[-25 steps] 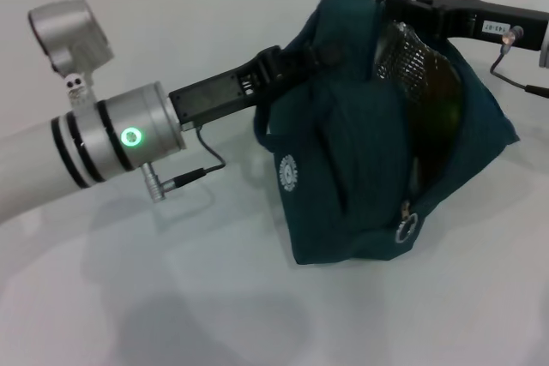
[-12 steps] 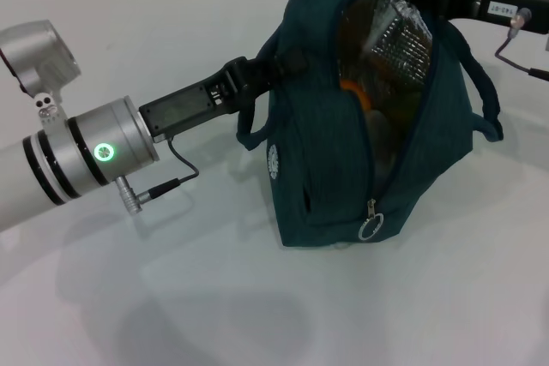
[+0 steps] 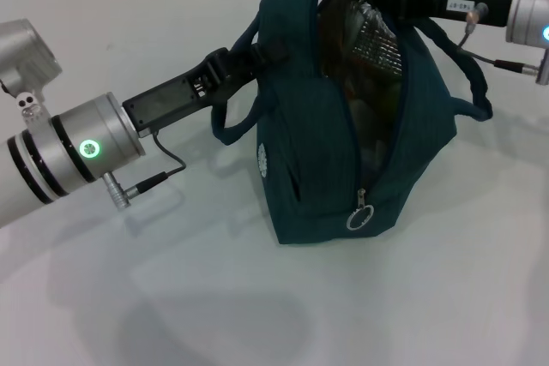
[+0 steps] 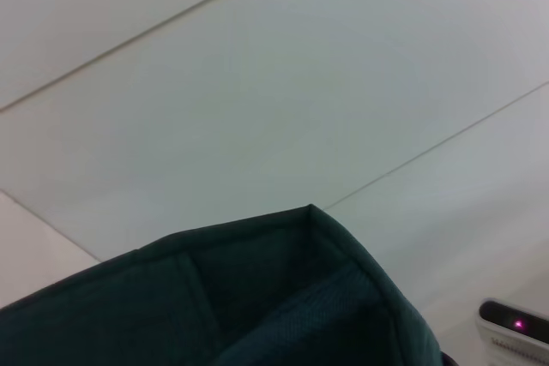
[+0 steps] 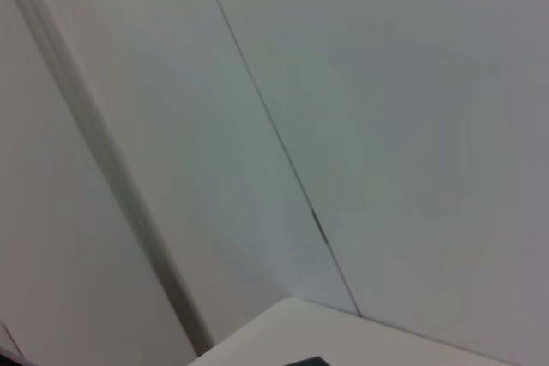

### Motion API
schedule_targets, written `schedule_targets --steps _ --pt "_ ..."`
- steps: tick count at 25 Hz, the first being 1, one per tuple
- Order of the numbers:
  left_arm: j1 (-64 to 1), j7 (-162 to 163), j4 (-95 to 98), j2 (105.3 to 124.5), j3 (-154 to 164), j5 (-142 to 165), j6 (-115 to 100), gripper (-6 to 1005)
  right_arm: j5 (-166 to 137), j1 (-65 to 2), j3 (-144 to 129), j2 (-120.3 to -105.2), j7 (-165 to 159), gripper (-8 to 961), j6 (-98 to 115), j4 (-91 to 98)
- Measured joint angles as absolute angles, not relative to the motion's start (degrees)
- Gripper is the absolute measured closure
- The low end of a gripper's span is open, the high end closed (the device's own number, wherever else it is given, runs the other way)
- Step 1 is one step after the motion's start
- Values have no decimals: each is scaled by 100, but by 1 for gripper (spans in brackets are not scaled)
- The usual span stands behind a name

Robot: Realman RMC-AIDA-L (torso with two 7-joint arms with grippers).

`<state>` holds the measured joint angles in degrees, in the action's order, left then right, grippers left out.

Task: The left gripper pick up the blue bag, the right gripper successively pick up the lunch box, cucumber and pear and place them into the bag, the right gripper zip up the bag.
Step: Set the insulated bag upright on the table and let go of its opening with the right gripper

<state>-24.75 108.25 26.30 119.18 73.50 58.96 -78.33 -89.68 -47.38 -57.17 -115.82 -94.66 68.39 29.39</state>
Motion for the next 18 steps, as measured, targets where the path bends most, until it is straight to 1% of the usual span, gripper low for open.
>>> schedule_targets --steps 6,10,18 --pt "-2415 10786 2630 11901 7346 5848 -7842 955 -8865 -4832 -5722 -11606 -9254 946 6824 2827" --pt "-2331 10755 2665 11862 7315 5781 -7849 955 -8500 -4733 -5722 -11597 -9040 946 6860 2823" --pt "-2341 10707 2593 11871 7203 5818 -7885 955 -8436 -4651 -5721 -11583 -9025 945 6687 2812"
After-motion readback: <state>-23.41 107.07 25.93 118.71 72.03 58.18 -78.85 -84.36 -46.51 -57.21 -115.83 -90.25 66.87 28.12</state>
